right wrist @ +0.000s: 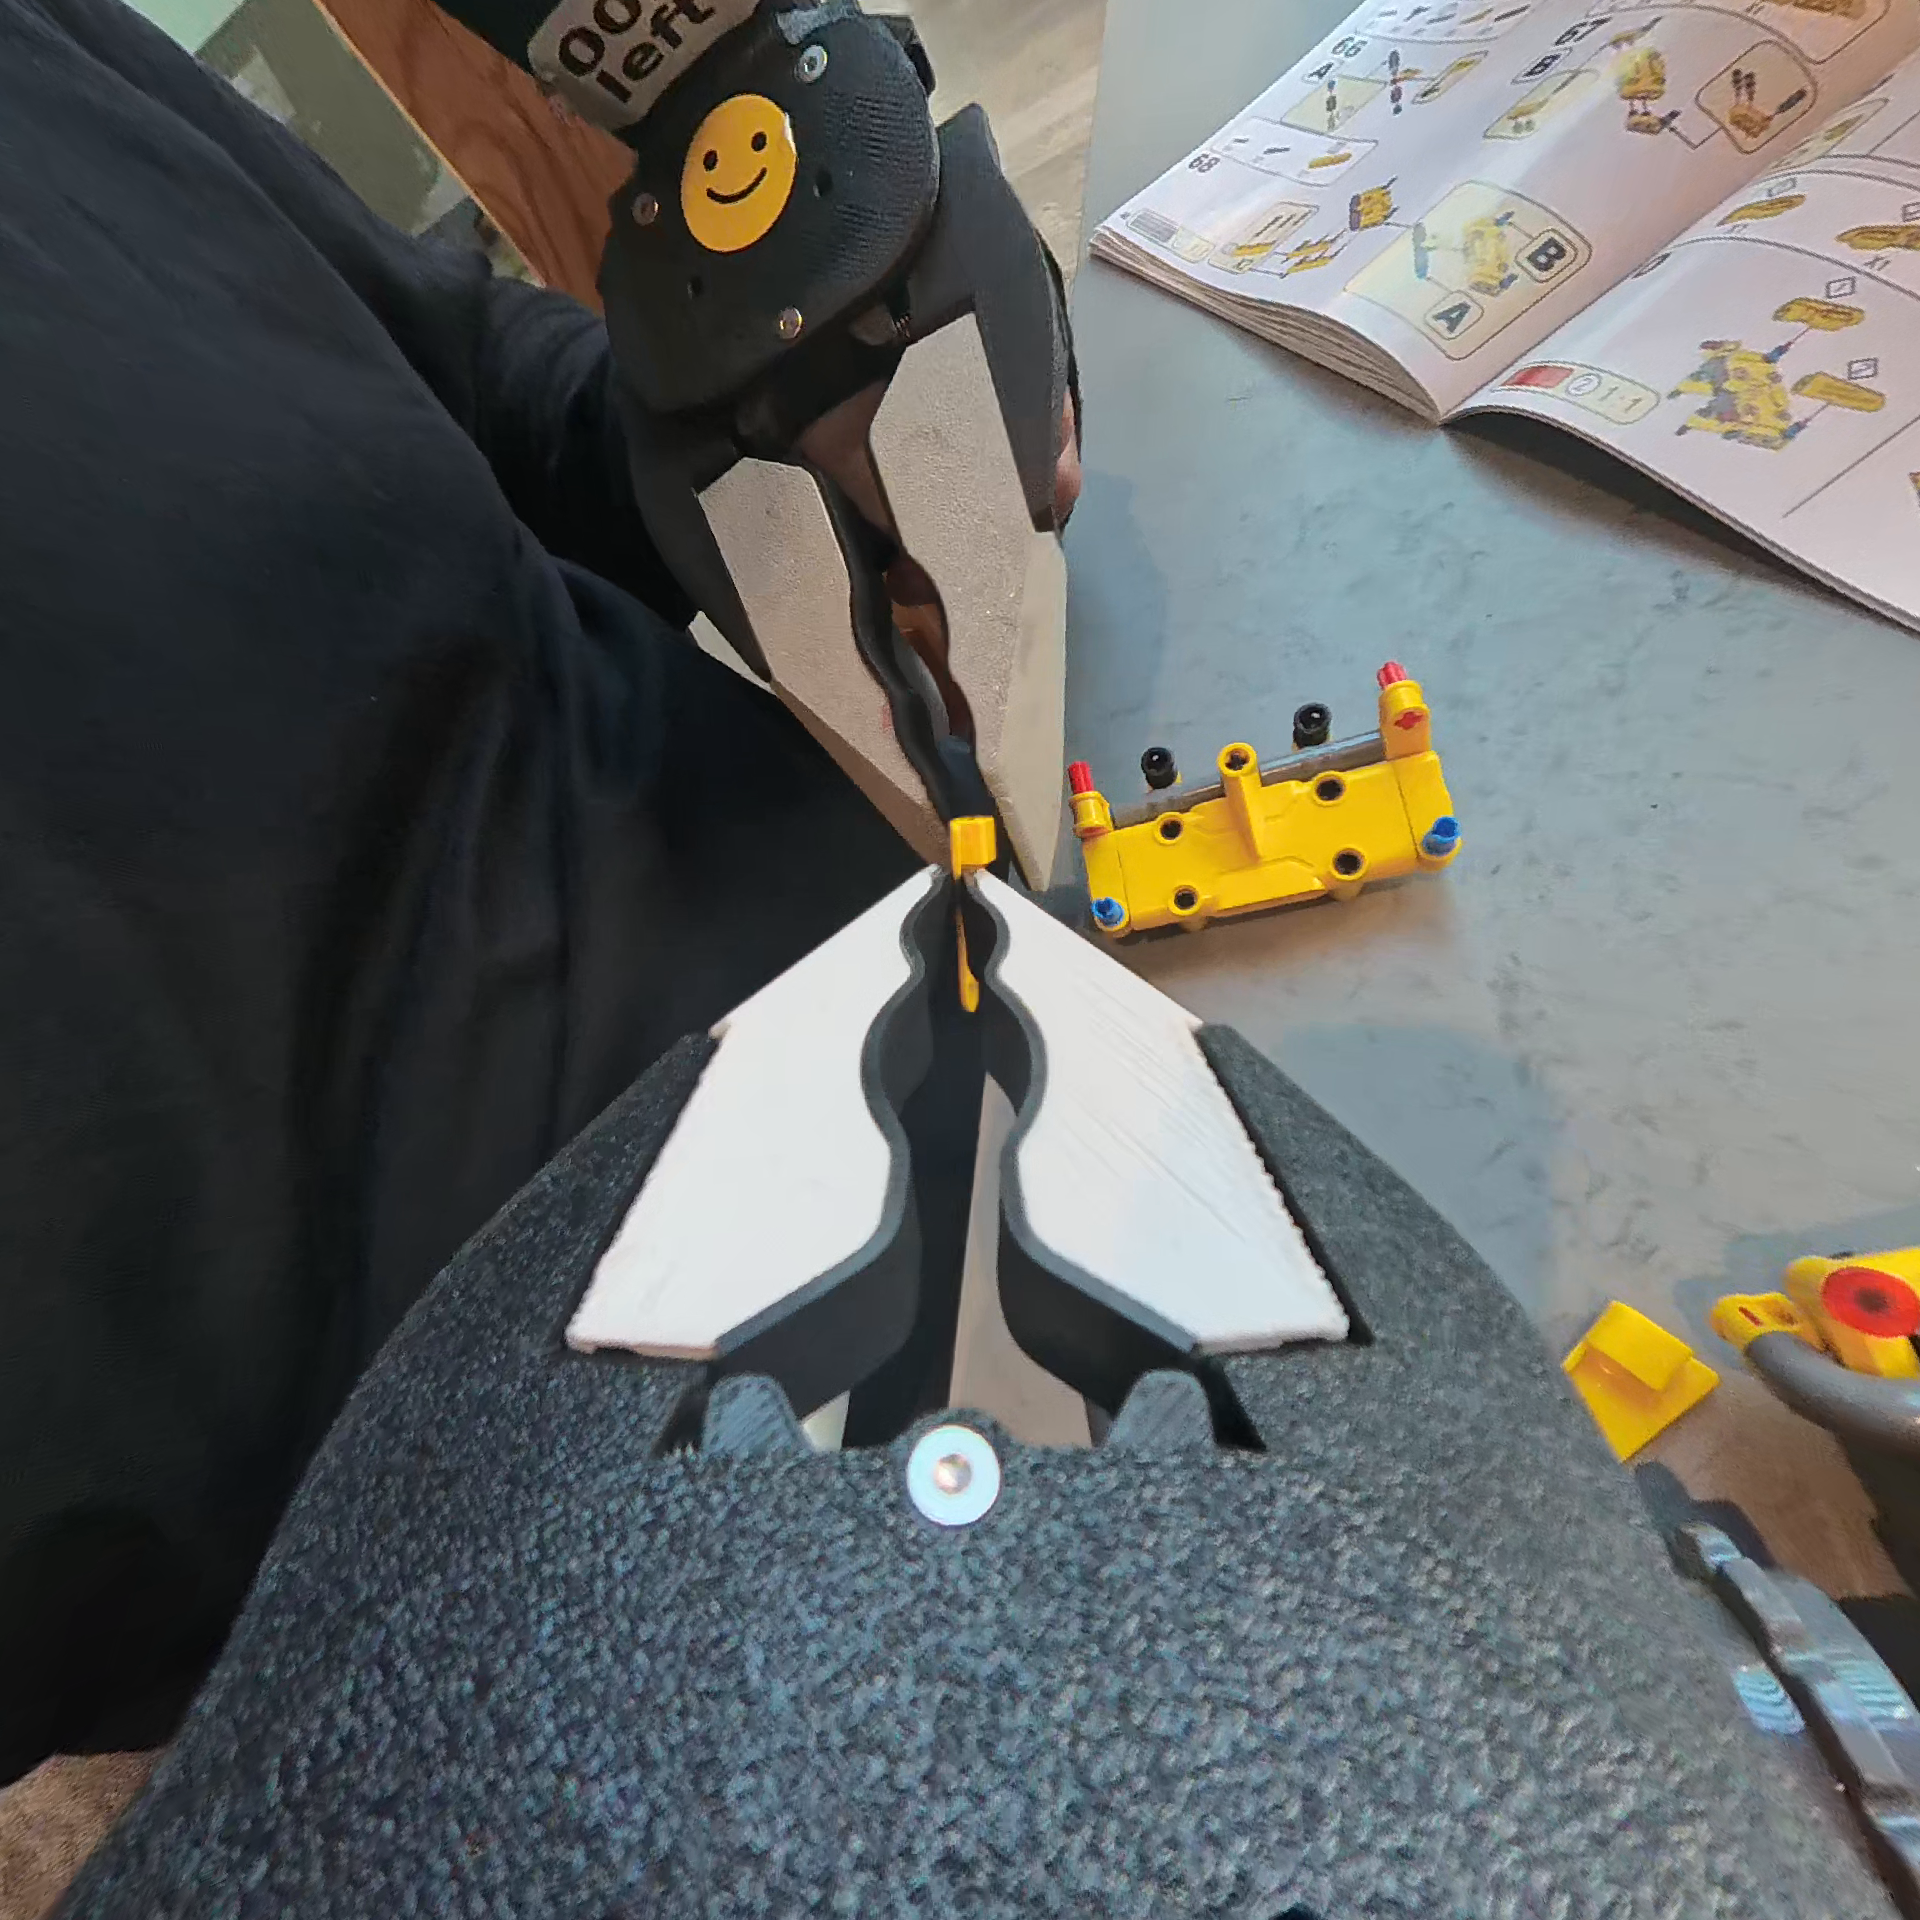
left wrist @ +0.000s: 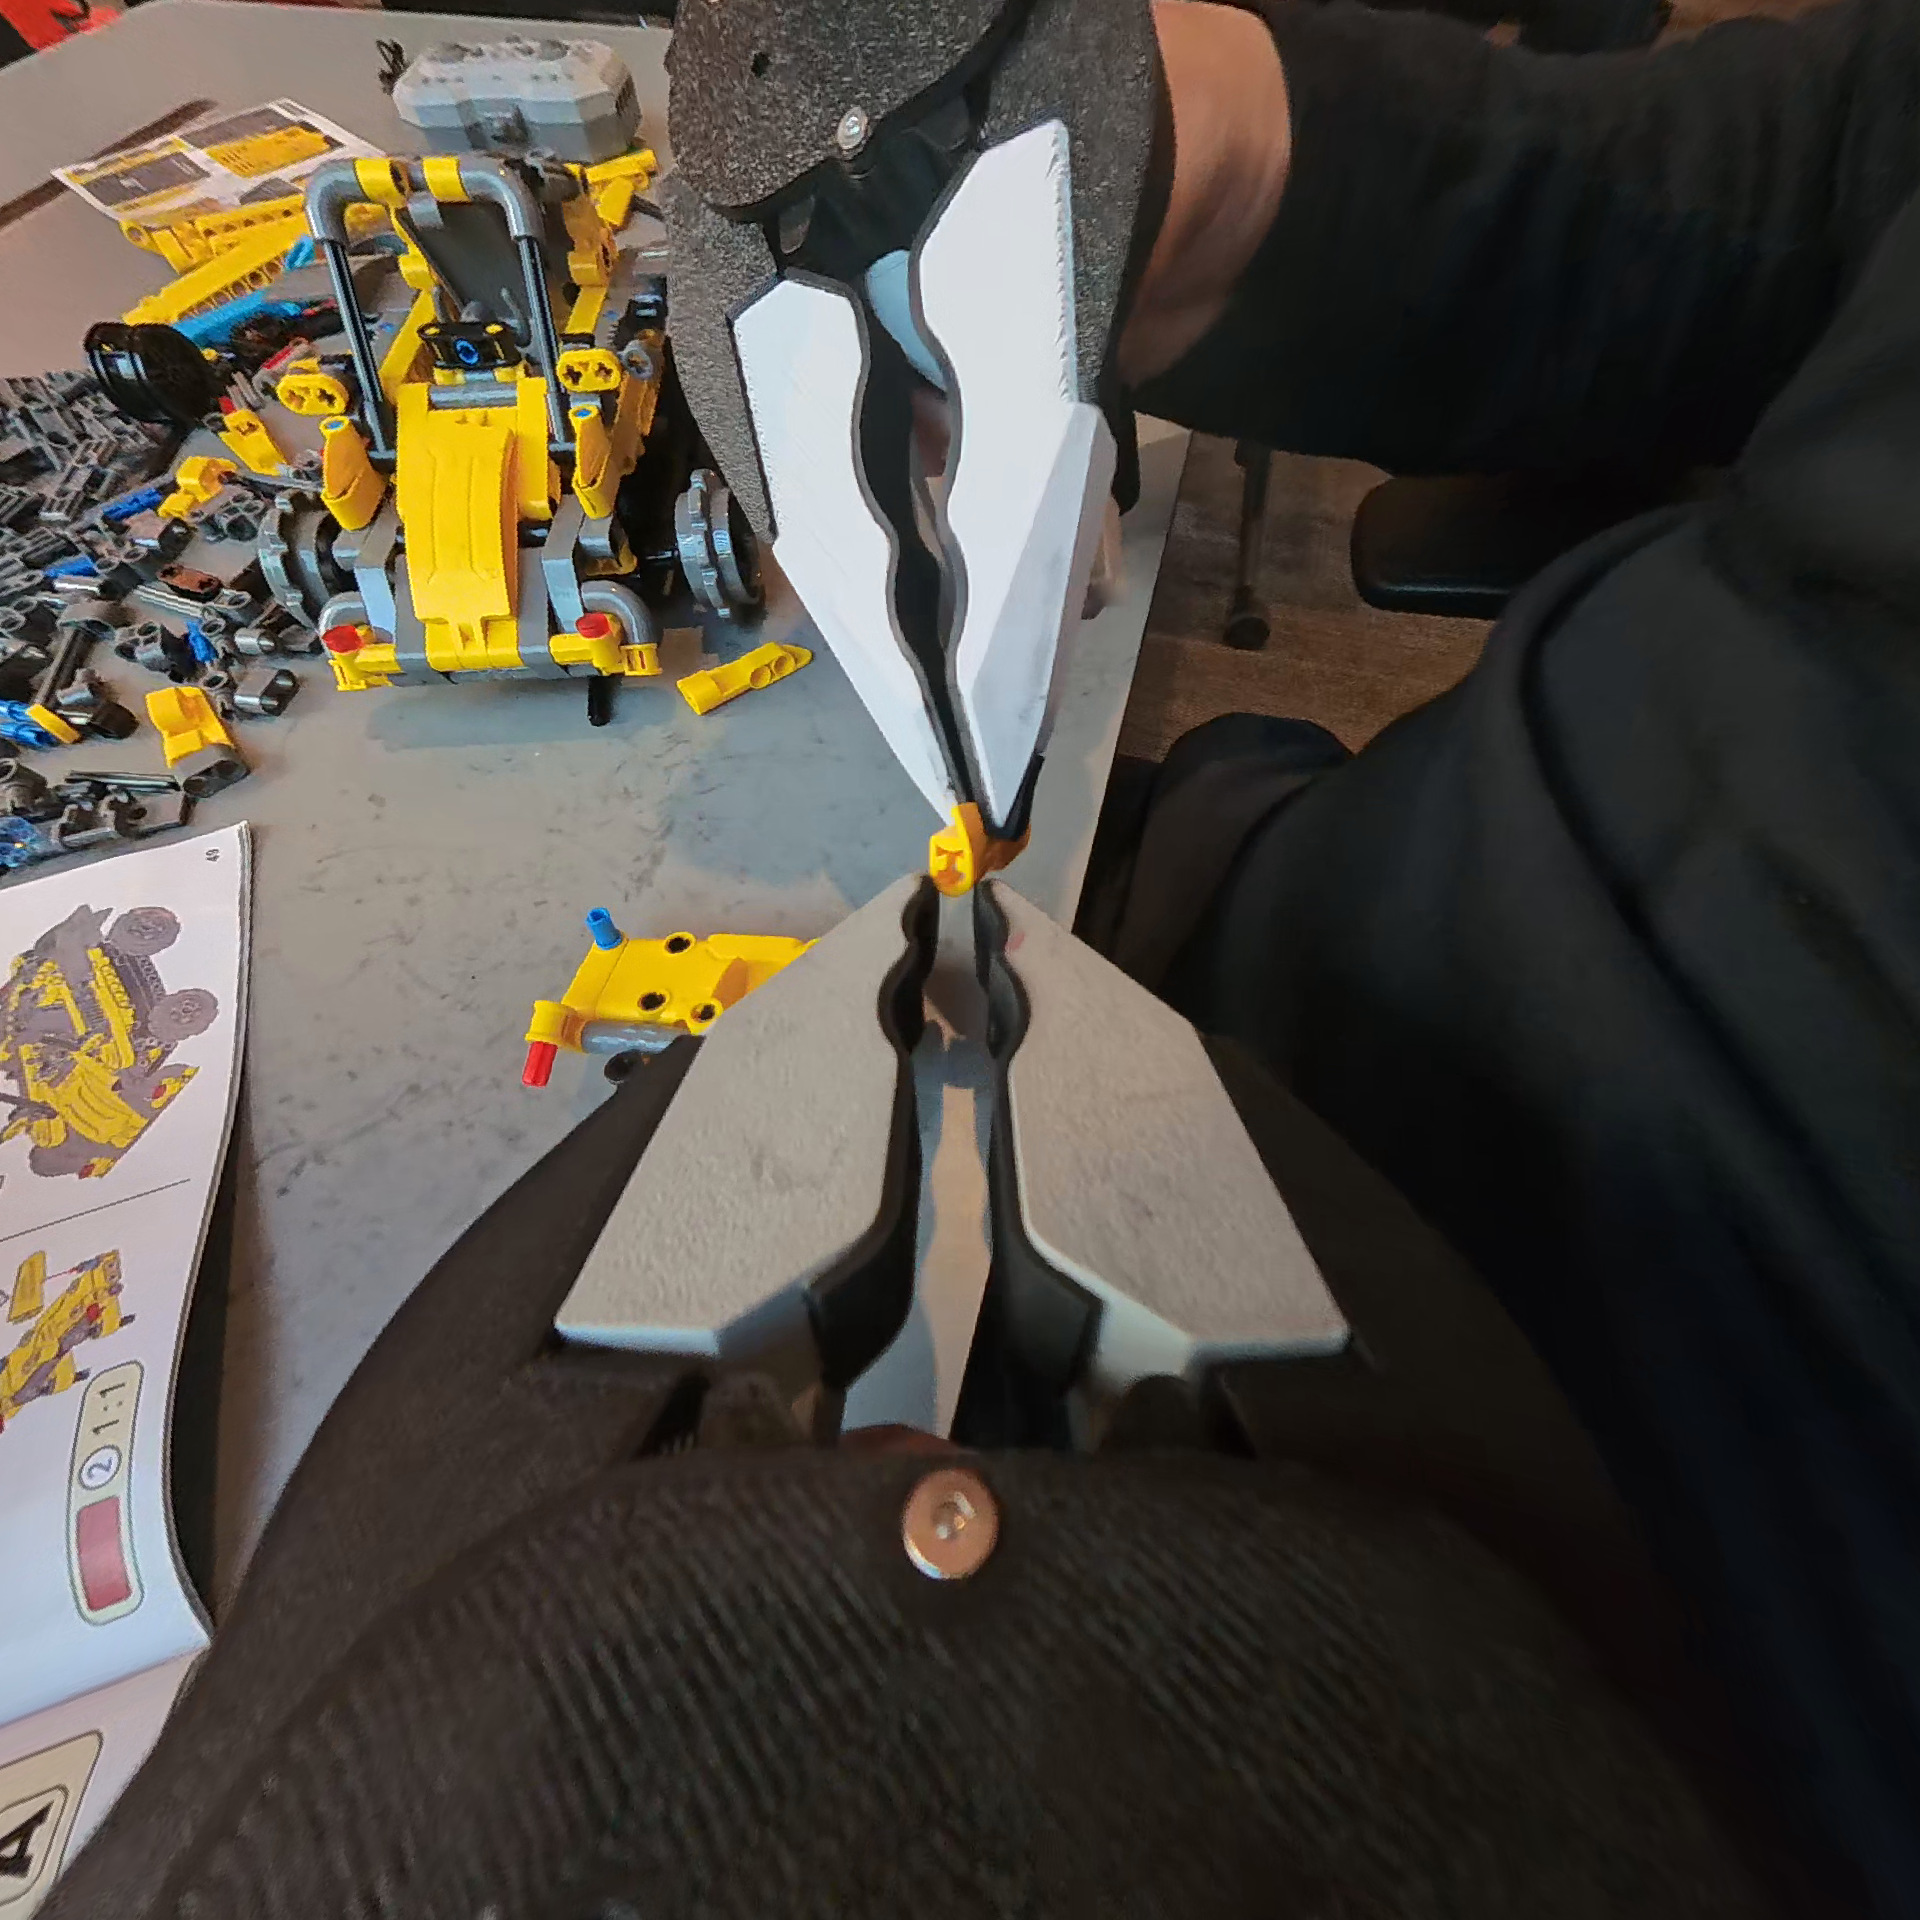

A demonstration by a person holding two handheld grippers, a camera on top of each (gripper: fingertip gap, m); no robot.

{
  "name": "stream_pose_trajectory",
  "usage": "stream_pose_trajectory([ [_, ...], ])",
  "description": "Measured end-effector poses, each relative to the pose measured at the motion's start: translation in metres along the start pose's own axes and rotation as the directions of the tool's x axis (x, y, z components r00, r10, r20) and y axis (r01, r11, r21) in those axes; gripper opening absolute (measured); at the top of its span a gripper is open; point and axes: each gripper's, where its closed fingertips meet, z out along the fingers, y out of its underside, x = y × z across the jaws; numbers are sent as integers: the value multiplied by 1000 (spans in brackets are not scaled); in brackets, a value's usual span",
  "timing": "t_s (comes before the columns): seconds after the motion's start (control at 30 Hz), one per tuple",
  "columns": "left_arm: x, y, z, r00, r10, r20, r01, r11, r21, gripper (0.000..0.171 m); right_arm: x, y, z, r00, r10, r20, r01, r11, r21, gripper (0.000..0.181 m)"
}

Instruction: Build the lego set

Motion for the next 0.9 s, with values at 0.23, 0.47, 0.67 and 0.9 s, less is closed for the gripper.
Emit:
stream_pose_trajectory([
  [0.23, 6, -1, -1, 991, -101, -83, 103, 994, 26, 9, -1, 3, 3, 999, -37, -20, 36, 999, -25, 1],
  [0.47, 5, -5, -8, 996, -76, -55, 80, 994, 70, 4, -2, -2, 5, 995, -80, -60, 79, 997, -20, 2],
  [0.67, 2, -8, -11, 993, -110, -44, 114, 986, 122, 4, 1, -5, -5, 991, -94, -96, 98, 995, 33, 3],
  [0.9, -9, -13, -15, 986, -165, -10, 164, 967, 194, 4, 6, -8, -13, 960, -188, -209, 201, 979, 42, 13],
])
